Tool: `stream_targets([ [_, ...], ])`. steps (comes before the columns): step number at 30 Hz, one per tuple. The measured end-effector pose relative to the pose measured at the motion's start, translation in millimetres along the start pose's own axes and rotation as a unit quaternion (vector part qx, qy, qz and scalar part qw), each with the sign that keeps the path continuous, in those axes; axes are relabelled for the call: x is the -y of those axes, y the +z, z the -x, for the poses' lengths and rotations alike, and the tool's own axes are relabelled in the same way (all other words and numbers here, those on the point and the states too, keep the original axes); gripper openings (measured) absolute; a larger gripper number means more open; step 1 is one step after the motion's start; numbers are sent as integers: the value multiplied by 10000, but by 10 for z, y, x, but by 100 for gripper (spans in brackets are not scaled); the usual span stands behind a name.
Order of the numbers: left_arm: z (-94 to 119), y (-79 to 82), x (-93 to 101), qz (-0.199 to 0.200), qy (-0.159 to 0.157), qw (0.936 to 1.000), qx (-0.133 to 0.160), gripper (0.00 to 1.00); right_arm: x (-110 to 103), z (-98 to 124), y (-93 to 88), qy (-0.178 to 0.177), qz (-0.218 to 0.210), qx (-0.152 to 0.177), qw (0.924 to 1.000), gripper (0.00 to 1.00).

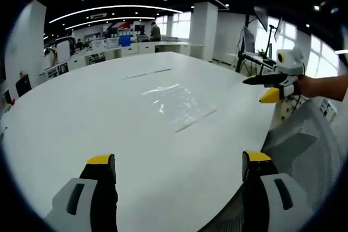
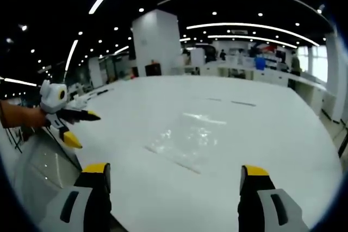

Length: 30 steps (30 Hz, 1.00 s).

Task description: Open the resealable bag by pulling the two sides of the seal apart until the entire bag opening is separated and visibly accessible.

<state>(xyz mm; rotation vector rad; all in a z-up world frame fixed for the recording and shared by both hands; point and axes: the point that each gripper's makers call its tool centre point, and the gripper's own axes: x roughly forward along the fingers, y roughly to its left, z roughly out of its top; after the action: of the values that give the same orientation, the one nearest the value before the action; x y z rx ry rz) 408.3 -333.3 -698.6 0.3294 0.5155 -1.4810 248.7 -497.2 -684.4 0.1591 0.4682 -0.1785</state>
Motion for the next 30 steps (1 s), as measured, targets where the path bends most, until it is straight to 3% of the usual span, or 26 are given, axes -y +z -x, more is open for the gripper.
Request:
stream_targets([
  [30, 58, -34, 1, -51, 7, 10000, -25, 94, -65, 15, -46, 20, 33, -74, 10000, 99],
])
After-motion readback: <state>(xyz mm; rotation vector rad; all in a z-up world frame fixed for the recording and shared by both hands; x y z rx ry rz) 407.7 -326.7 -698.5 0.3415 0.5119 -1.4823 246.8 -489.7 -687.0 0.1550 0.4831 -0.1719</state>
